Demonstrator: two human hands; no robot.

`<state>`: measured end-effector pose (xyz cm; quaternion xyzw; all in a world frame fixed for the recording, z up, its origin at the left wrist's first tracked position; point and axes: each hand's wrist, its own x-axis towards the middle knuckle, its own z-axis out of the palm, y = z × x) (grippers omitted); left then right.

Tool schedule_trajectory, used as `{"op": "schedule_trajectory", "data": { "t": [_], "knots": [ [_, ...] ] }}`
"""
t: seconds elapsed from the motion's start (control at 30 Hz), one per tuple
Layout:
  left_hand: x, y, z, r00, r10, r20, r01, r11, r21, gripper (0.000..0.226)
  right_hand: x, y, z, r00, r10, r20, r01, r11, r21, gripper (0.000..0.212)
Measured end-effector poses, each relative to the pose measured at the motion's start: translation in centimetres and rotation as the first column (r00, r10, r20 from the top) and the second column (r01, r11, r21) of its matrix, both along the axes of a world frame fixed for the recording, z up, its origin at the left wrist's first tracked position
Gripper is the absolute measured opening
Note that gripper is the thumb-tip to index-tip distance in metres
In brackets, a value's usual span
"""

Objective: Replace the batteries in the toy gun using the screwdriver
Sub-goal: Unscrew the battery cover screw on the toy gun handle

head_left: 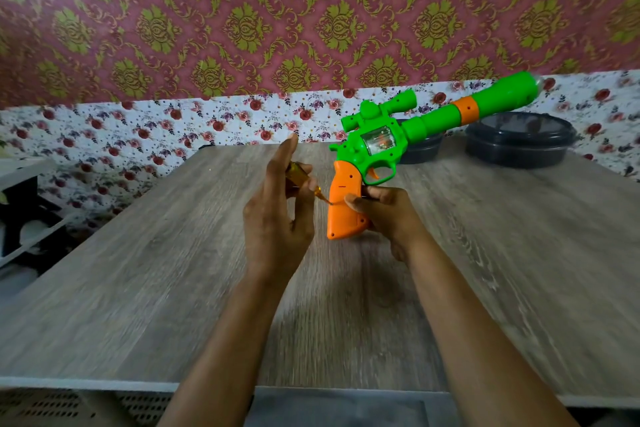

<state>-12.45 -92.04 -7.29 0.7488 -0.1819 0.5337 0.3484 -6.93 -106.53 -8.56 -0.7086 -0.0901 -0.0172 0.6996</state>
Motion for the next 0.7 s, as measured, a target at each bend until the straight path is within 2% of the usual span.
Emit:
{"op": "schedule_trajectory", "data": {
  "t": [0.4, 0.53, 0.7],
  "knots": [
    [-0.05, 0.05, 0.01, 1.000, -0.002, -0.022, 0.003, 1.000, 0.011, 0.042, 0.26, -0.07, -0.14, 1.000, -0.005, -0.001, 0.005, 1.000, -0.030, 0.028],
    [-0.21, 0.17, -0.02, 1.000, -0.016, -0.008, 0.016, 1.000, -0.003, 0.034, 0.43, -0.11, -0.32, 1.000, -0.020, -0.015, 0.019, 0.999, -0.026, 0.025],
    [-0.36, 0.23, -0.07, 1.000, 0.013, -0.025, -0.013, 1.000, 0.004, 0.041, 0.88, 0.02, -0.60, 1.000, -0.029, -0.005, 0.029, 0.999, -0.042, 0.018]
  ]
}}
